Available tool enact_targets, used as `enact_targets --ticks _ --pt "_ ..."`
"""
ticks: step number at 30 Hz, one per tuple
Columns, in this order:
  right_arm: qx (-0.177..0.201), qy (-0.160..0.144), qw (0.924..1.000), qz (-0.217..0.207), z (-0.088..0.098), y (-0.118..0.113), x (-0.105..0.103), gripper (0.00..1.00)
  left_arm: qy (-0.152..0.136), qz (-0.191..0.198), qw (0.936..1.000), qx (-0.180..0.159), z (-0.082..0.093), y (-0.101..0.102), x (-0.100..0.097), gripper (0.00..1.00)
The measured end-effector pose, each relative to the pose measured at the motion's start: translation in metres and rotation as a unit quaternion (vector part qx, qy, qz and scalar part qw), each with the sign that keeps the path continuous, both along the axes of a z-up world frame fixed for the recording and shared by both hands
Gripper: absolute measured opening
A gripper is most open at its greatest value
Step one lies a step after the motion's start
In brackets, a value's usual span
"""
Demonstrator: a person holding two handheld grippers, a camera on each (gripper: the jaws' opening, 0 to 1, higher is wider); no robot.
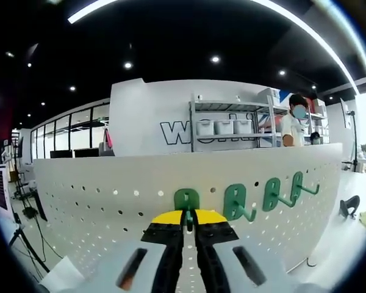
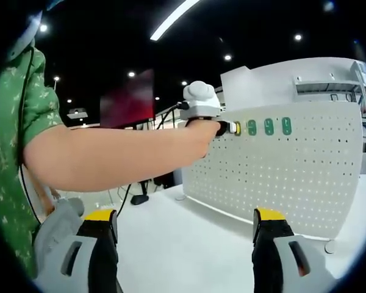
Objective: Insert the hook assembly into the mounting plate slot until the hook locks in place.
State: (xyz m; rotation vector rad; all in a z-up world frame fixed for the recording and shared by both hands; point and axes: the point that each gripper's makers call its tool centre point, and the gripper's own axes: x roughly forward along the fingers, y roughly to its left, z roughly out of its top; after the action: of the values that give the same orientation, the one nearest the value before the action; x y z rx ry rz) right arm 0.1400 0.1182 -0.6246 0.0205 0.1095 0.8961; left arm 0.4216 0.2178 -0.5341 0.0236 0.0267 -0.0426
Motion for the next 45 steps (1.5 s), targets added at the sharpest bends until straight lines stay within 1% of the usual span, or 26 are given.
enact_targets --ticks 9,14,19,27,29,36,45 --pt "-0.002 -0.001 1.0000 0.000 0.000 0.000 0.000 0.94 0.001 -0.003 1.0000 -0.003 0.000 -0.001 -0.001 0.11" --pt "-0.002 -0.001 1.0000 0.001 0.001 0.002 -0.001 0.94 0.002 -0.005 1.0000 -0.005 0.000 -0.001 -0.001 0.16" --pt "-0.002 -0.002 1.0000 0.003 0.001 0.003 -0.001 0.94 0.002 -0.008 0.9999 -0.008 -0.001 -0.001 -0.003 0.18" --pt "-0.002 -0.003 1.0000 0.005 0.002 0.004 -0.002 0.94 0.004 -0.010 0.9999 -0.012 -0.002 -0.001 -0.006 0.25" --pt "-0.002 -0.004 1.0000 0.004 0.002 0.004 -0.002 0.94 0.003 -0.012 0.9998 -0.015 -0.001 -0.002 -0.006 0.29" --pt "-0.002 -0.005 1.0000 0.005 0.003 0.005 -0.003 0.94 0.004 -0.011 0.9998 -0.015 -0.002 -0.002 -0.009 0.33" --pt "-0.001 -0.007 1.0000 0.006 0.005 0.006 -0.004 0.94 0.014 -0.022 0.9993 -0.027 -0.008 -0.006 -0.011 0.43"
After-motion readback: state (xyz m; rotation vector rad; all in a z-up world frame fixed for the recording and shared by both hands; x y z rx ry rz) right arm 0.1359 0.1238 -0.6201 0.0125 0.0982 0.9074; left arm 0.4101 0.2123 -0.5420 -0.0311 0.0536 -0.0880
